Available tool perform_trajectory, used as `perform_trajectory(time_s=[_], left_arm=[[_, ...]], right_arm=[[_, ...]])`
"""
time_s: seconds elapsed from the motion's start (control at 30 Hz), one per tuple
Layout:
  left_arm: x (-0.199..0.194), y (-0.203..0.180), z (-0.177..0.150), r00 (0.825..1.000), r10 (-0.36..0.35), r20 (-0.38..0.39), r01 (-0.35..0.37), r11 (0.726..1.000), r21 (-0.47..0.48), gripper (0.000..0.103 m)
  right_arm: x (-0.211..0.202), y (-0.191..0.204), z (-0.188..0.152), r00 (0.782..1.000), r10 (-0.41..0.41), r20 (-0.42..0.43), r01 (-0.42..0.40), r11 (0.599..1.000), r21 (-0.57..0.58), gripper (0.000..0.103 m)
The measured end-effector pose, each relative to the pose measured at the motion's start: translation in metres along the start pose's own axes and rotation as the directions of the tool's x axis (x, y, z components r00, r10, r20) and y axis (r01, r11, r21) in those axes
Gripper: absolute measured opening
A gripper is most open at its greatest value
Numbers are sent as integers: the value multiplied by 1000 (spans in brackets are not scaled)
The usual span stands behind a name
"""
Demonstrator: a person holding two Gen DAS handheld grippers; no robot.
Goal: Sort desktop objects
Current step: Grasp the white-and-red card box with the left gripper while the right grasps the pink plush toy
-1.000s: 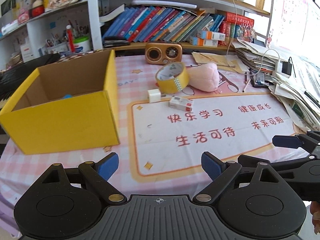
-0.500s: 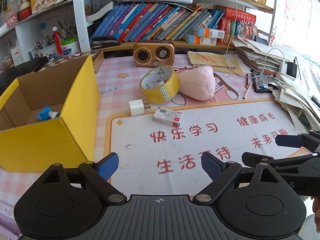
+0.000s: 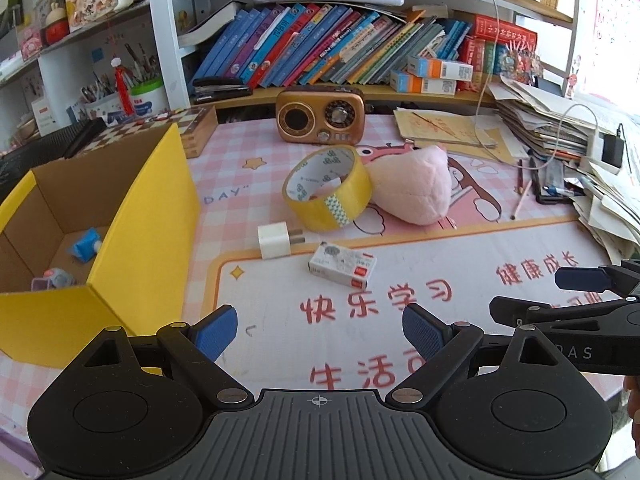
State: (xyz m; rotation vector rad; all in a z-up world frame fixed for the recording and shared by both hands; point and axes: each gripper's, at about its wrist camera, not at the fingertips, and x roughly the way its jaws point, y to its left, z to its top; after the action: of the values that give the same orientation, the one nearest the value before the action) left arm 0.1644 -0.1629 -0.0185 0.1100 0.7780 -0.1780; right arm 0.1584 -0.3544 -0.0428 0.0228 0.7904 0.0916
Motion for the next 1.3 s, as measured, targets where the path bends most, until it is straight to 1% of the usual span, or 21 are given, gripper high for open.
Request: perform_trajectory(time_s=[0.37, 0.6, 0.73, 0.87, 0.97, 1.0, 1.07, 1.1, 1.17, 1.23, 1.3], left_arm=[[33, 0, 20, 999, 45, -14, -45, 999, -18, 92], [64, -7, 27, 999, 17, -52, -16, 1000, 15, 92], [82, -12, 30, 997, -18, -70, 21, 999, 31, 91], [100, -13, 34, 994, -50, -95, 53, 998, 23, 90], [111, -12, 35, 993, -54, -110, 57, 998, 25, 90], [113, -11, 36, 992, -56, -113, 59, 998, 26, 89], [117, -11, 37, 991, -66, -119, 69, 997, 25, 82], [119, -11, 38, 990, -69, -121, 72, 997, 24, 81], [121, -11, 38, 989, -73, -127, 76, 997, 26, 73], [121, -12, 39, 990, -69, -120, 74, 997, 35, 70], [121, -12, 38, 991, -73, -114, 77, 996, 37, 62]], right_arm=[[33, -8, 30, 999, 39, 10, -39, 999, -36, 78], [53, -18, 58, 999, 42, 31, -42, 999, -29, 78], [66, -14, 75, 997, 70, 37, -68, 996, -51, 79], [80, -7, 87, 996, 87, 38, -84, 994, -74, 79], [91, -2, 95, 995, 94, 32, -91, 991, -96, 79], [94, 0, 97, 995, 95, 30, -92, 990, -103, 79], [100, 2, 101, 995, 98, 28, -94, 989, -113, 79], [102, 3, 103, 995, 98, 28, -94, 989, -117, 79], [107, 4, 106, 995, 96, 25, -92, 988, -123, 79], [112, 4, 108, 995, 94, 24, -91, 988, -125, 79], [116, 5, 110, 995, 93, 19, -90, 988, -129, 79]])
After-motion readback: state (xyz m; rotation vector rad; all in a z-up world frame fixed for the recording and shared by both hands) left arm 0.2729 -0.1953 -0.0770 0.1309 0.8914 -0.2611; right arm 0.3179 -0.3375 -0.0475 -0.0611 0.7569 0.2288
